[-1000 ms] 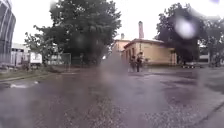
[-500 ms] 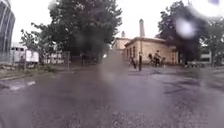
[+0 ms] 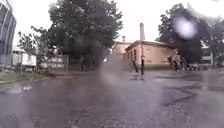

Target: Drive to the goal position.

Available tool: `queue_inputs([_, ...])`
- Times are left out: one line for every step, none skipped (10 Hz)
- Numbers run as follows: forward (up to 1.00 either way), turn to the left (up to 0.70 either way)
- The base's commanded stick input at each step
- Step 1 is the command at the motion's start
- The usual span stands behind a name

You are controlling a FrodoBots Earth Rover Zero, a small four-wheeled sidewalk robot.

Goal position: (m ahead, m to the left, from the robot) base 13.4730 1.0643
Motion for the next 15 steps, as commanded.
queue_inputs([0.70, 0.00])
queue_inputs([0.70, 0.00])
queue_inputs([0.70, 0.00])
queue_inputs([0.70, 0.00])
queue_inputs([0.70, 0.00])
queue_inputs([0.70, 0.00])
queue_inputs([0.70, 0.00])
queue_inputs([0.70, 0.00])
queue_inputs([0.70, 0.00])
queue_inputs([0.70, 0.00])
queue_inputs([0.70, 0.00])
queue_inputs([0.70, 0.00])
queue_inputs([0.70, 0.00])
queue_inputs([0.70, 0.00])
queue_inputs([0.70, 0.00])
